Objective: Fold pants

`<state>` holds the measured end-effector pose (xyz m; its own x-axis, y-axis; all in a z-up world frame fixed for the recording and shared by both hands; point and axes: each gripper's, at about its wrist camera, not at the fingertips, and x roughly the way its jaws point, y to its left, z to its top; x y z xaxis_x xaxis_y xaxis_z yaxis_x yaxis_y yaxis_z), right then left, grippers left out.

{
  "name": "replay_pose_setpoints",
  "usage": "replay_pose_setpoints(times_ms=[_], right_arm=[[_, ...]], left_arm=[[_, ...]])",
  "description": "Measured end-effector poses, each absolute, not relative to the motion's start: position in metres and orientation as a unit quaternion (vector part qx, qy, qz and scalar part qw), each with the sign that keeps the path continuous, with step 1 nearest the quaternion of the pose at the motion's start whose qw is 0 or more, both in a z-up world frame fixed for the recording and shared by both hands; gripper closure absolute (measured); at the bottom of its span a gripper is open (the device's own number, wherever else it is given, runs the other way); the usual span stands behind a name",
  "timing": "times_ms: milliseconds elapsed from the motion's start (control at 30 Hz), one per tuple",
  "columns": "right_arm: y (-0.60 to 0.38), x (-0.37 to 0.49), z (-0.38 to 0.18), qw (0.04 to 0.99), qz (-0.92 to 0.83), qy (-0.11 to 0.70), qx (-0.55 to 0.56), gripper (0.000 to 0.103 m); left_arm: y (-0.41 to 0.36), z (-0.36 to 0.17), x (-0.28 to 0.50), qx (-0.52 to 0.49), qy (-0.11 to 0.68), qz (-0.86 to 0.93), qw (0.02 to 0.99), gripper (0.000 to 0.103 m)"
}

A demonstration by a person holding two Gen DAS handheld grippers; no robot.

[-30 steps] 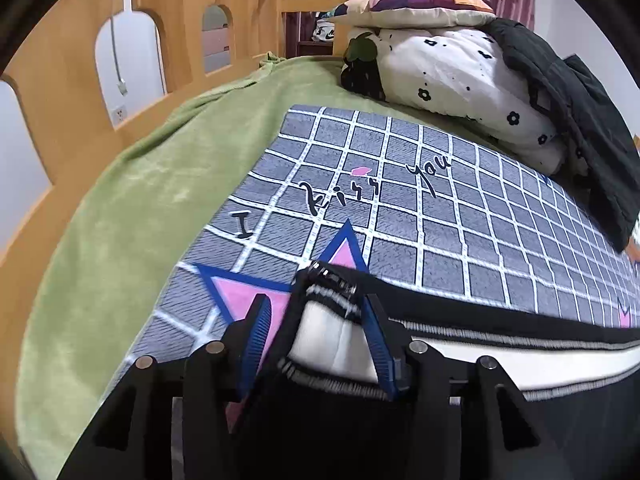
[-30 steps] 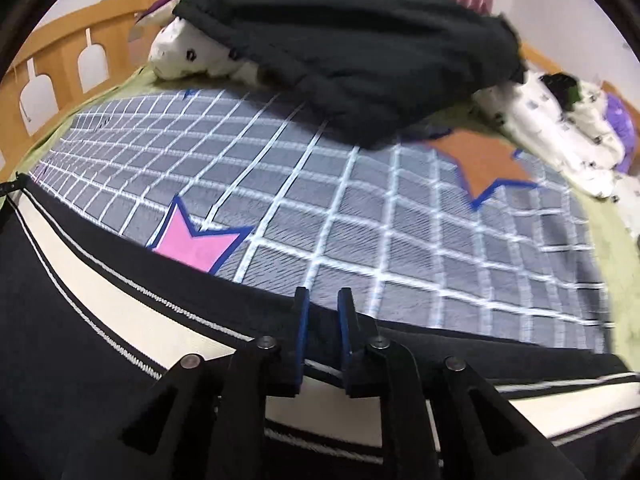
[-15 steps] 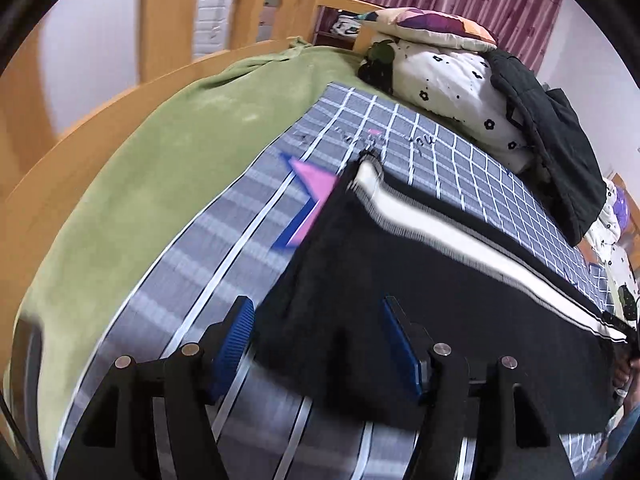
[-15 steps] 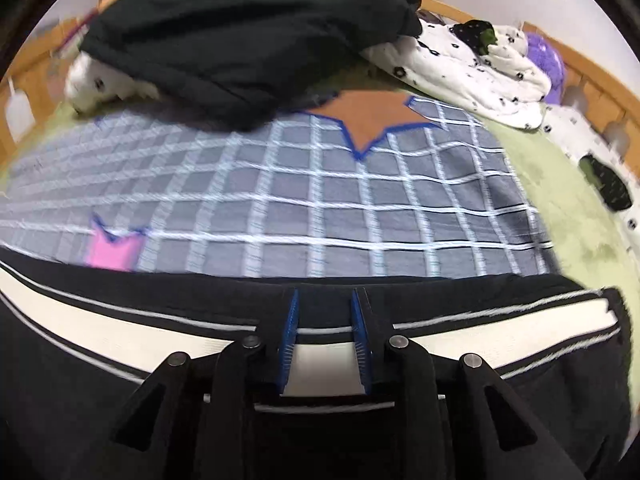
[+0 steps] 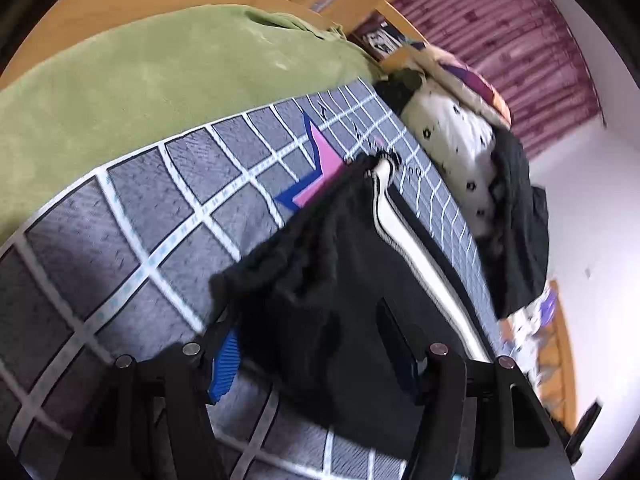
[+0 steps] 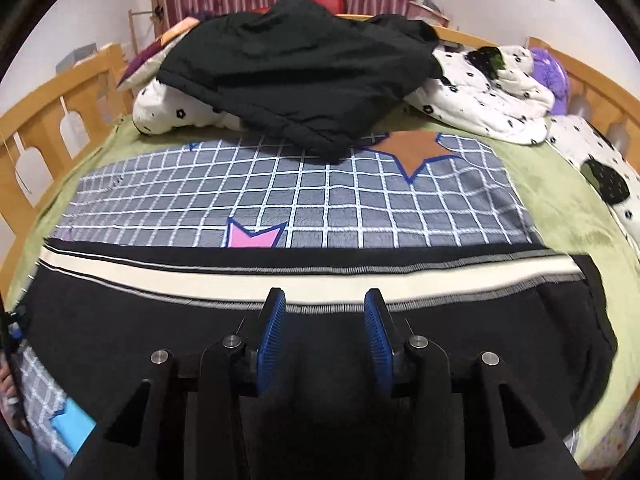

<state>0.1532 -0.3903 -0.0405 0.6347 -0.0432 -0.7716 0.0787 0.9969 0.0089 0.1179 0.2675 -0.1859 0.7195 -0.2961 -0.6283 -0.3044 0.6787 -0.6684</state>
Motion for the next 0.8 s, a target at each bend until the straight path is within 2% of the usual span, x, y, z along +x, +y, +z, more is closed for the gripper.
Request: replay_pose_setpoints(times_ms=[67,100,133,267,367,467,700,800], right_arm=[[-0.396,0.138,-0.029,0.905,-0.046,0.421,0.034,0.062],[-0.400,0.129,-0.021,0.907,-0.057,0.414,0.044,0.062],[-0.402,0.121,-0.013,0.909,-0.068,0.408,0.049,0.062],[-0.400,0.104,0.013,0.913,-0.098,0.392,0.047,0.062],[-0.389,0.105,0.021,0.900,-0.130,0.414,0.035,0.065],[-0.378,0.101,0.027,0.904,-0.105,0.409,0.071,0.065],[-0.367,0.098,0.005,0.930,-0.064,0.355,0.073,0.064],[-0.387,0.089,-0.018,0.941,-0.061,0.326,0.062,0.060]], left_arm=[[0.269,-0.188,0.115,-0.402,0.368,0.017,0.838,0.063],[0.271,-0.190,0.113,-0.402,0.366,0.024,0.839,0.075],[0.274,-0.191,0.112,-0.401,0.365,0.026,0.840,0.081],[0.277,-0.180,0.115,-0.386,0.366,0.007,0.846,0.085],[0.263,-0.149,0.119,-0.329,0.374,0.021,0.867,0.085],[0.239,-0.107,0.131,-0.254,0.373,0.018,0.892,0.085],[0.121,0.017,0.148,-0.074,0.341,-0.028,0.937,0.086],[0.058,0.047,0.143,-0.007,0.325,-0.047,0.944,0.086]])
